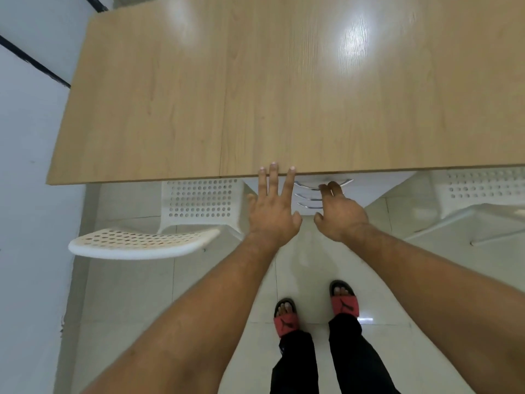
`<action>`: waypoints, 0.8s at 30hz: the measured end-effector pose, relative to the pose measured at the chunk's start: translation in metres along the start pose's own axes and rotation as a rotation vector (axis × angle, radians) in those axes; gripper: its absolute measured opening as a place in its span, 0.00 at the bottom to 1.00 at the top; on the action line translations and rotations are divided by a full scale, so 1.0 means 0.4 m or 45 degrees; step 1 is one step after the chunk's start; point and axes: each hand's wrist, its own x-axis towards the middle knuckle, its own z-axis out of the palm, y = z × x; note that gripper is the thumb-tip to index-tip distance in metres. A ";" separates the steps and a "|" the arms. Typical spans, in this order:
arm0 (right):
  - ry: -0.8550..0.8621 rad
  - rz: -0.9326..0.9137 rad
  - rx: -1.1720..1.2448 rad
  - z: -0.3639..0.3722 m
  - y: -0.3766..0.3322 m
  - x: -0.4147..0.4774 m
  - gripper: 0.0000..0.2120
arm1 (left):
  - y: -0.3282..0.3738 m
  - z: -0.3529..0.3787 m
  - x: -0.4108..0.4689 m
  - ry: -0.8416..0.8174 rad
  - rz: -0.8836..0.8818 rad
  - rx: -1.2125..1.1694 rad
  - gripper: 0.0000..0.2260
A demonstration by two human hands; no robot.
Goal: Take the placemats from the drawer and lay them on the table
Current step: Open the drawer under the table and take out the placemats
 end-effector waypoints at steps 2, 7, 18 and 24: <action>0.010 0.012 -0.010 0.005 -0.008 -0.012 0.33 | -0.006 -0.001 -0.002 -0.004 0.027 -0.041 0.42; -0.118 0.091 -0.054 0.003 -0.047 -0.127 0.27 | -0.022 -0.007 -0.038 -0.024 0.038 -0.121 0.36; 0.111 -0.038 -0.106 0.038 -0.045 -0.338 0.24 | -0.020 0.058 -0.278 -0.314 0.086 -0.081 0.32; -0.081 -0.144 -0.153 0.095 -0.004 -0.397 0.23 | -0.020 0.096 -0.341 -0.357 0.093 -0.210 0.37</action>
